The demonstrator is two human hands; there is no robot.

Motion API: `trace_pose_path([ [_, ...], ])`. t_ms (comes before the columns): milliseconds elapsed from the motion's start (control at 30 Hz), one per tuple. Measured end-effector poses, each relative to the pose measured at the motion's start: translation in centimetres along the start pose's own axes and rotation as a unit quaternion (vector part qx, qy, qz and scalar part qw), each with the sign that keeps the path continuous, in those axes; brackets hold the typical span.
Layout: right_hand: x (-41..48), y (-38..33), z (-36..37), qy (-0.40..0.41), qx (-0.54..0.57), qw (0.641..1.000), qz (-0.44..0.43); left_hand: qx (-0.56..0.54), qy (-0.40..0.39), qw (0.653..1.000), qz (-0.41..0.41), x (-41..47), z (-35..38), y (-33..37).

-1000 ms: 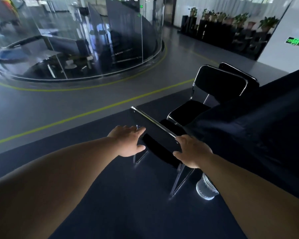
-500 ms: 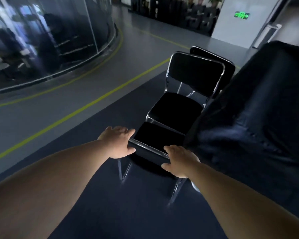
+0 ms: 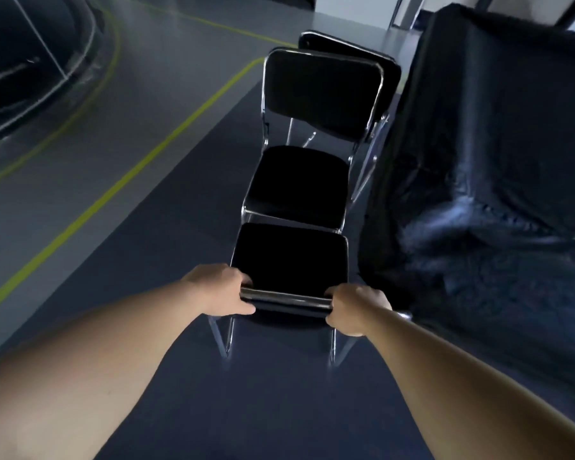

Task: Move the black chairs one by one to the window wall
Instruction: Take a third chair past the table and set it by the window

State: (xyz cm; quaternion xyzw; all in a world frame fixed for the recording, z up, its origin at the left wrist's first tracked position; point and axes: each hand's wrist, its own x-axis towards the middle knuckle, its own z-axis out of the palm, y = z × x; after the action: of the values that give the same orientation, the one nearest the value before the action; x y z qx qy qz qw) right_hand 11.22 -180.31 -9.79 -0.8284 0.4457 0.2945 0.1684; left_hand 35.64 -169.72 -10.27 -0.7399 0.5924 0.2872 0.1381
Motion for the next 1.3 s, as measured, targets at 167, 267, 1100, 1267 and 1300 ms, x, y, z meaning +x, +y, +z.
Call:
trace_pose_path([
  [167, -0.3, -0.5, 0.1, 0.009, 0.002, 0.999, 0.032, -0.019, -0.003, 1.000, -0.011, 0.2, -0.2, 0.2],
  [267, -0.8, -0.8, 0.4, 0.008, 0.005, 0.999, 0.041, -0.021, -0.006, 1.000, -0.007, -0.3, -0.2, 0.4],
  [1100, -17.5, -7.2, 14.6, 0.022, 0.055, 0.998, 0.014, 0.110, -0.070, 0.991, 0.036, -18.2, 11.7, 1.6],
  [1267, -19.2, -8.7, 16.5, 0.016, 0.068, 0.997, 0.035, 0.149, -0.078, 0.985, 0.038, -20.4, 13.1, 0.9],
  [1300, -19.6, -9.2, 16.8, 0.013, 0.070, 0.997, 0.039, 0.149, -0.083, 0.985, 0.039, -20.9, 13.4, 0.7],
])
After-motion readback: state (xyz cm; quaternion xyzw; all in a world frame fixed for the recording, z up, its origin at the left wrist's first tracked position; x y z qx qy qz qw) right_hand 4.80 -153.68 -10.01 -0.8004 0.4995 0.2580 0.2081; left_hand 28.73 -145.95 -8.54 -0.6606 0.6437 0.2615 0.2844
